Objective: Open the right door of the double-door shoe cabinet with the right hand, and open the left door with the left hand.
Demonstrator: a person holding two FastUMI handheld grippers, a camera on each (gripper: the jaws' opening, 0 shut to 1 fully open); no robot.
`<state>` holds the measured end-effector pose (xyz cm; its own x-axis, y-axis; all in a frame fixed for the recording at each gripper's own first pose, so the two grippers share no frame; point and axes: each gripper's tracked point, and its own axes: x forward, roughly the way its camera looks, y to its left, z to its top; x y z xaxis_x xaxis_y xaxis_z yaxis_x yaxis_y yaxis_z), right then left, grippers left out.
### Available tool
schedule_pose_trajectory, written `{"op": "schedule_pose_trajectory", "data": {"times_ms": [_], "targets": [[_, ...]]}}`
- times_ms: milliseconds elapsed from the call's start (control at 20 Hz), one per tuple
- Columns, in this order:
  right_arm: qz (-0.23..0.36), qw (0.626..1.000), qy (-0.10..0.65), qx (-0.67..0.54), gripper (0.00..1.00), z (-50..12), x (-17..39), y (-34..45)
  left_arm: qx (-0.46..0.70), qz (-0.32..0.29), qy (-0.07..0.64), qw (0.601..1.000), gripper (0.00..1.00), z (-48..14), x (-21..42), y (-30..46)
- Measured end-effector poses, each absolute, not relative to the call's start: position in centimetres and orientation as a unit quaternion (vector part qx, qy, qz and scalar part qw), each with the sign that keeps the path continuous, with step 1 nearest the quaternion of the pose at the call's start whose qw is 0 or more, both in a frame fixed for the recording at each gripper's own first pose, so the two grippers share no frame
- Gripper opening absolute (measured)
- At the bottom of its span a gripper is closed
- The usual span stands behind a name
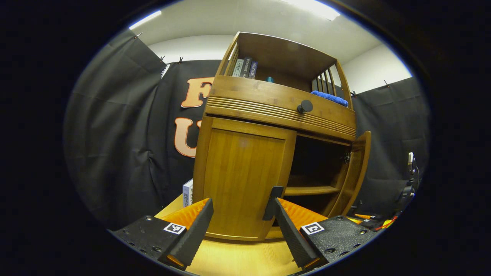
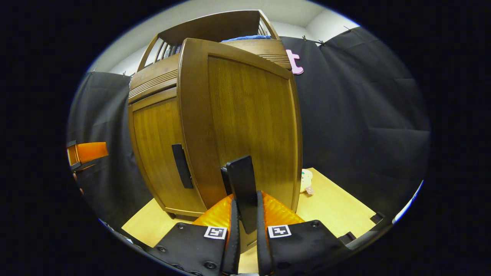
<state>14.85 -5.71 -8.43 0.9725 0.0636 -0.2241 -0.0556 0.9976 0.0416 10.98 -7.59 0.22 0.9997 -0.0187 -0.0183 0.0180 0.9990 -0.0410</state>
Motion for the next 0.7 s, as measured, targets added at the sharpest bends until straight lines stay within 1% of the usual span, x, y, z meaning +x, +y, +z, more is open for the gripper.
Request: {"op": "schedule_pose_trajectory", "data": {"times_ms": [50, 200, 250, 300, 350, 450, 500, 550, 700], "targets": [[0.031, 0.993, 0.115, 0.018, 0.26, -8.4, 14.5, -6.2, -0.019, -0.011, 0.01, 1.0, 0.91, 0.1, 11.0, -8.2], [0.025, 0.992, 0.118, 0.023, 0.25, -8.1, 13.7, -7.6, -0.011, -0.012, 0.008, 1.0, 0.91, 0.0, 11.2, -9.9], [0.018, 0.993, 0.113, 0.026, 0.13, -8.1, 13.7, -8.2, -0.01, -0.014, 0.008, 1.0, 0.91, 0.0, 11.1, -10.5], [0.014, 0.993, 0.112, 0.026, 0.13, -7.9, 13.1, -8.9, -0.01, -0.017, 0.007, 1.0, 0.91, -0.1, 11.1, -11.2], [0.01, 0.994, 0.11, 0.024, 0.17, -7.8, 12.7, -9.7, -0.011, -0.02, 0.007, 1.0, 0.91, -0.2, 11.1, -11.9], [0.004, 0.994, 0.111, 0.025, 0.17, -7.8, 12.2, -11.2, -0.01, -0.026, 0.008, 1.0, 0.91, -0.4, 11.2, -13.3], [0.003, 0.993, 0.112, 0.026, 0.12, -7.4, 11.7, -12.1, -0.009, -0.028, 0.008, 1.0, 0.91, -0.5, 11.4, -14.0], [0.002, 0.993, 0.113, 0.027, 0.17, -7.4, 11.4, -12.9, -0.007, -0.03, 0.009, 0.999, 0.91, -0.6, 11.4, -14.6], [-0.014, 0.993, 0.113, 0.017, 0.16, -6.9, 10.9, -15.6, -0.005, -0.036, 0.01, 0.999, 0.91, -0.9, 11.6, -16.1]]}}
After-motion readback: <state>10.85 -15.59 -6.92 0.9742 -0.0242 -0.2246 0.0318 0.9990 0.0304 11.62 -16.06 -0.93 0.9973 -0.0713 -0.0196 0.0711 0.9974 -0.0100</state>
